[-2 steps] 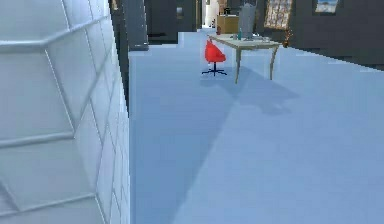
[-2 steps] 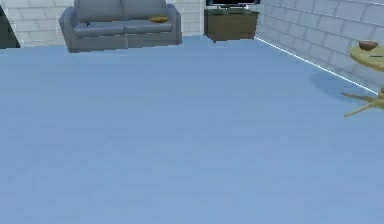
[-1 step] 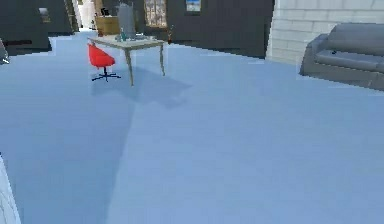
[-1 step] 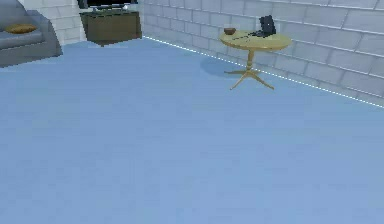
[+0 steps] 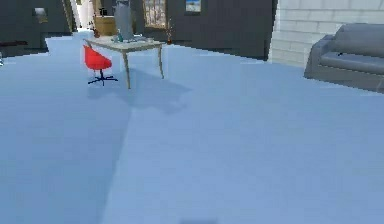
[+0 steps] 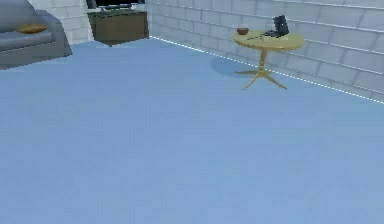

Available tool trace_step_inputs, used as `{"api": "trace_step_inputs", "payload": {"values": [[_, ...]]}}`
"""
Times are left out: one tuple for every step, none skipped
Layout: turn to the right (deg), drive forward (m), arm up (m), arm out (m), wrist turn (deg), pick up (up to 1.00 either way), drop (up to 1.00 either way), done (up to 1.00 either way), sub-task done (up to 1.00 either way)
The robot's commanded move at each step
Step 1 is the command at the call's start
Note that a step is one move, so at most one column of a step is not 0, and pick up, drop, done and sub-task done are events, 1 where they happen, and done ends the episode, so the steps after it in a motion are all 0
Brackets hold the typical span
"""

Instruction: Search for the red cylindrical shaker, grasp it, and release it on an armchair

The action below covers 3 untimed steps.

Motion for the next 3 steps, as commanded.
{"api": "trace_step_inputs", "payload": {"values": [[45.0,0.00,0.00,0.00,0.0,0.00,0.00,0.00,0.00],[42.0,0.00,0.00,0.00,0.0,0.00,0.00,0.00,0.00],[0.0,0.05,0.00,0.00,0.0,0.00,0.00,0.00,0.00]]}}
